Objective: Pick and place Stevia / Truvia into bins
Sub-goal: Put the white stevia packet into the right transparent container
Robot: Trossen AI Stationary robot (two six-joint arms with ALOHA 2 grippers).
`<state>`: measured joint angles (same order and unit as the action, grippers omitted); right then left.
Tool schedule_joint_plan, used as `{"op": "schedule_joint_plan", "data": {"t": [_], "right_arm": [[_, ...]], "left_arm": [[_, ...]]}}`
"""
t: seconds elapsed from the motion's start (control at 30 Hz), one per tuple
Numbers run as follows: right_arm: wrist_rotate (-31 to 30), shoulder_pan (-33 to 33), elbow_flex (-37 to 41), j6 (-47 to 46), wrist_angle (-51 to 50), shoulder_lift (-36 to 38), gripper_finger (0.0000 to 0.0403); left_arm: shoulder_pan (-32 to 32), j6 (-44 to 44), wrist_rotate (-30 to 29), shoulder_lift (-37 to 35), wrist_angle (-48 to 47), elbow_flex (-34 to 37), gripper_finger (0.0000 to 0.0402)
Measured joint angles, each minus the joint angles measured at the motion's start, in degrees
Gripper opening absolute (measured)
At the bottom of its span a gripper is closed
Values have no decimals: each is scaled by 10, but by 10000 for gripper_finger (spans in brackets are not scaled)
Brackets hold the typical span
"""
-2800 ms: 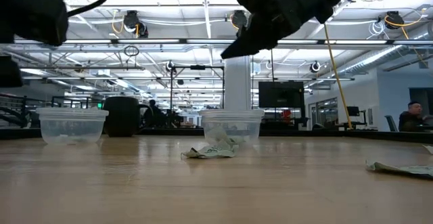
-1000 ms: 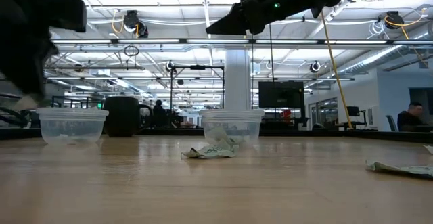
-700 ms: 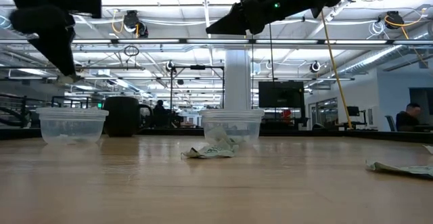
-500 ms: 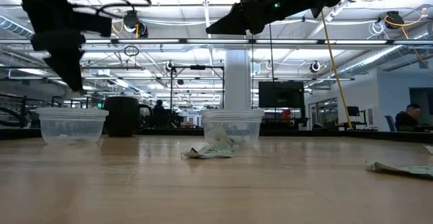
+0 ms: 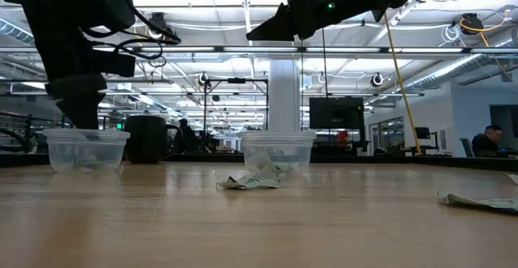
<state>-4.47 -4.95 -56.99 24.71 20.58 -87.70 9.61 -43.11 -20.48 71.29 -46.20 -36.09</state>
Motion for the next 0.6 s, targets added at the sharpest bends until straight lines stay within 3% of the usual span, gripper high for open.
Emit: {"op": "schedule_joint_plan", "data": {"t": [0.43, 0.6], "right_arm": [[0, 46, 0, 0, -71, 14, 99], [-20, 105, 0, -46, -190, 58, 112]], "left_arm": [[0, 56, -4, 0, 65, 0, 87], [0, 56, -5, 0, 77, 0, 88]]}}
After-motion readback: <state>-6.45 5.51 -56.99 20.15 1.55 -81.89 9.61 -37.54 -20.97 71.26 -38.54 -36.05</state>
